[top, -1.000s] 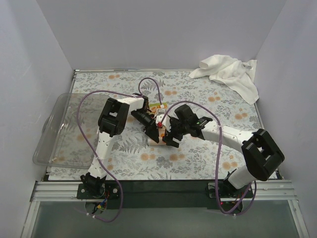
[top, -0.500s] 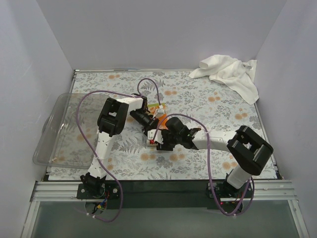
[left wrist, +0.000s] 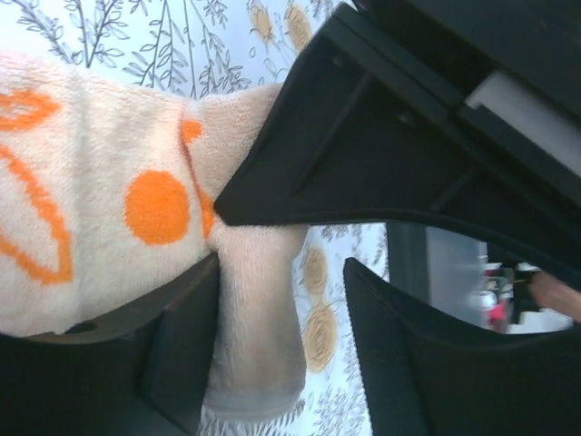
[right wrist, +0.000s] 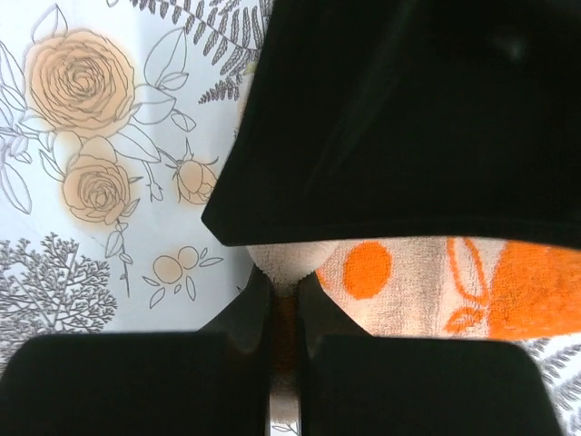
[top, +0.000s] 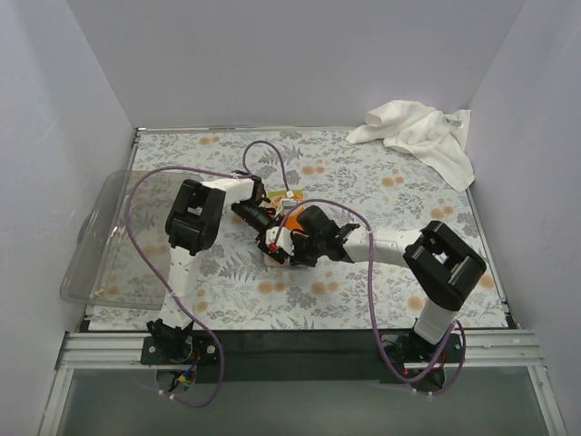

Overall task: Roll the towels
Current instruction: Roll the towel

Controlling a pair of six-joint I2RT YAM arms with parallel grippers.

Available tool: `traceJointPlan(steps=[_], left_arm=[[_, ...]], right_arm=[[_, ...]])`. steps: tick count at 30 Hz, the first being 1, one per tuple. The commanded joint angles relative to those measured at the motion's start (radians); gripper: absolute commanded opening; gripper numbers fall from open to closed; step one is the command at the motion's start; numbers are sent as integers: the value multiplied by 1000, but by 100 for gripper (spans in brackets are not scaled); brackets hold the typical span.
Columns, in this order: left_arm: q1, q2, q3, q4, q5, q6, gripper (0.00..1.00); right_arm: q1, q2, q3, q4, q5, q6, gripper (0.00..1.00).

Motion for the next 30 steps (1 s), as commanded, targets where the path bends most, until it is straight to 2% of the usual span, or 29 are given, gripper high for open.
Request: traceJointPlan(steps=[1, 3, 4, 11, 13, 18, 21, 24, 27, 28, 30], left_arm=[[60, -113, -57, 265, -170, -4, 55], [83, -149, -71, 299, -170, -23, 57], [109, -182, -80, 310, -170, -24, 78], [226, -376, -172, 507, -169, -107, 79], [232, -476, -226, 546, -216, -95, 79], [223, -742, -497, 687, -313, -29, 79], [189, -944, -652, 754, -382, 12, 78], [101, -1044, -761, 826, -461, 49, 78], [-37, -1172, -893, 938, -547, 65, 78], [-101, -1184, -940, 964, -563, 65, 79], [-160, -1190, -967, 1040, -612, 56, 79]], right_arm=[[-33, 46, 64, -225, -156, 94, 1], [-60, 46, 83, -275, -197, 128, 1], [-68, 50, 90, -293, -231, 135, 1], [-129, 111, 173, -460, -388, 194, 1], [-142, 171, 231, -505, -455, 201, 1], [-209, 282, 320, -598, -598, 226, 1], [-232, 342, 365, -635, -649, 227, 1], [-249, 398, 403, -657, -684, 237, 1], [-258, 470, 469, -716, -714, 227, 1], [-257, 505, 489, -732, -722, 226, 1], [-261, 538, 529, -775, -728, 215, 1]])
